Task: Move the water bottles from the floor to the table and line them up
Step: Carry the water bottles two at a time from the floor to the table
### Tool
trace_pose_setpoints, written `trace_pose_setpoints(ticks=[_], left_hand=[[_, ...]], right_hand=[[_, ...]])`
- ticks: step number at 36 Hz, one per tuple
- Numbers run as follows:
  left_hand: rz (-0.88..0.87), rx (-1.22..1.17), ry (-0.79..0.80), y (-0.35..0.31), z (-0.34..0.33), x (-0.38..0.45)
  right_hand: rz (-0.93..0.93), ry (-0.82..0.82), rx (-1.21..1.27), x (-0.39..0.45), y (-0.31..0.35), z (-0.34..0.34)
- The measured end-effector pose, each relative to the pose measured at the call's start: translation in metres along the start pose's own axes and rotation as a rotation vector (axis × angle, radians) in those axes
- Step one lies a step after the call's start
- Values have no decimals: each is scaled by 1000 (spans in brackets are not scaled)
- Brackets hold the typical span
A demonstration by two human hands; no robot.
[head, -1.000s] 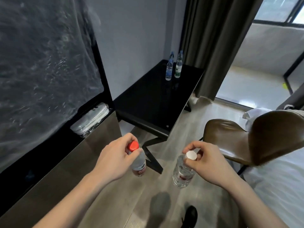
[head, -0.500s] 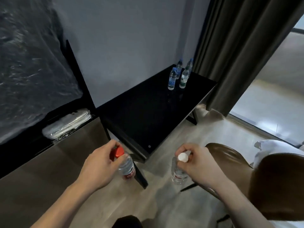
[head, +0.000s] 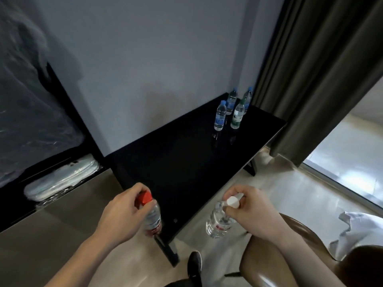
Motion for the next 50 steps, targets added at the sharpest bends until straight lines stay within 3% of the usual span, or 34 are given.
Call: trace_pose_setpoints(ticks=[18,33,50], left_hand=[[-47,-78,95,-64,-59,207],[52,93,97,-75,-101,320],[224,187,205,-145,-161,485]], right_hand=[[-33,-67,-107,170,-46,93],[-27,151,-71,333,-99,100],[58,465,-184,518,-163,134]])
Point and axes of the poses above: each hand's wrist, its own x-axis towards the middle knuckle, its own z-axis out of the back of the hand, y = z × x, the point moved 3 cm from there along x, towards the middle knuckle, and after that the axes turned 4 degrees about x, right-handed, at the moved point
